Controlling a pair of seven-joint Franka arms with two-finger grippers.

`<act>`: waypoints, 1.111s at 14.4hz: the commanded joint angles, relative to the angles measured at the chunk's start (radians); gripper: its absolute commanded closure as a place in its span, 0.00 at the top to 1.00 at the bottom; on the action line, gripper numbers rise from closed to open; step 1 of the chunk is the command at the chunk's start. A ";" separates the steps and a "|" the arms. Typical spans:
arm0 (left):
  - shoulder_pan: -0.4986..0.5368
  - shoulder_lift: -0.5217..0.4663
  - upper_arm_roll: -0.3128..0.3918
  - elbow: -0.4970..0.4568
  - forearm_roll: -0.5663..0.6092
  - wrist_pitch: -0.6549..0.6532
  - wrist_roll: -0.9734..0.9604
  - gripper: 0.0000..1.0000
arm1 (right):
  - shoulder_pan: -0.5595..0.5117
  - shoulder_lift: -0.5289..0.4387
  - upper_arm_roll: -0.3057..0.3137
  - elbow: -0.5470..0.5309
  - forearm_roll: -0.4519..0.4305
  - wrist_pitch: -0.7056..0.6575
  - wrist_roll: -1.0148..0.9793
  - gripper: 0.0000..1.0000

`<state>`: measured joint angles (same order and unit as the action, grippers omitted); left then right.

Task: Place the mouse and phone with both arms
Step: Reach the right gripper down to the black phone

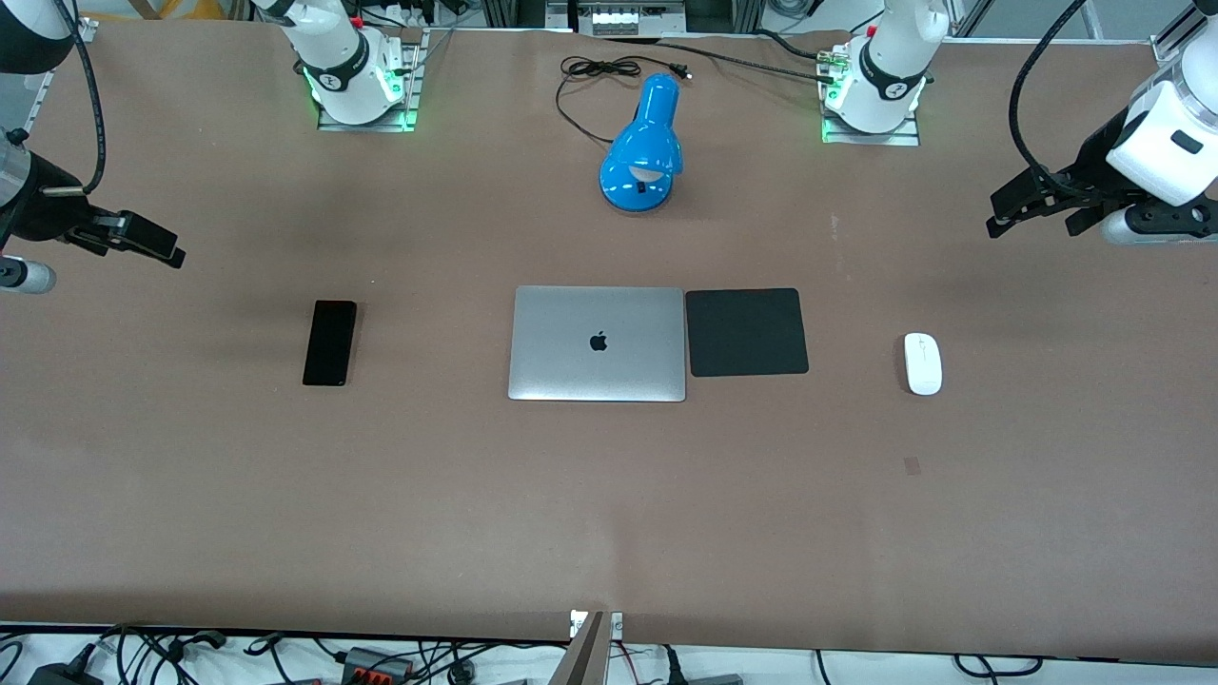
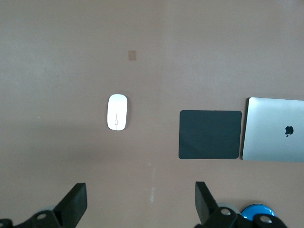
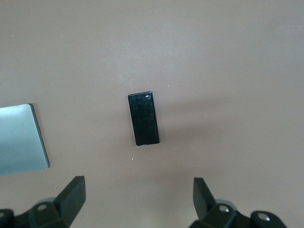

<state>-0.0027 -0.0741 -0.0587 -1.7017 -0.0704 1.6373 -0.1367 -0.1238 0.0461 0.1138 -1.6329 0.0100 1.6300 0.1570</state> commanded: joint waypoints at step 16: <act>-0.010 0.013 -0.009 0.031 0.023 -0.141 -0.009 1.00 | 0.043 0.314 0.003 -0.112 0.002 0.268 0.073 1.00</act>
<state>-0.0089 -0.0726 -0.0602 -1.6990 -0.0703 1.5573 -0.1369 -0.0898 0.3506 0.1157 -1.6705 0.0122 1.8156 0.1787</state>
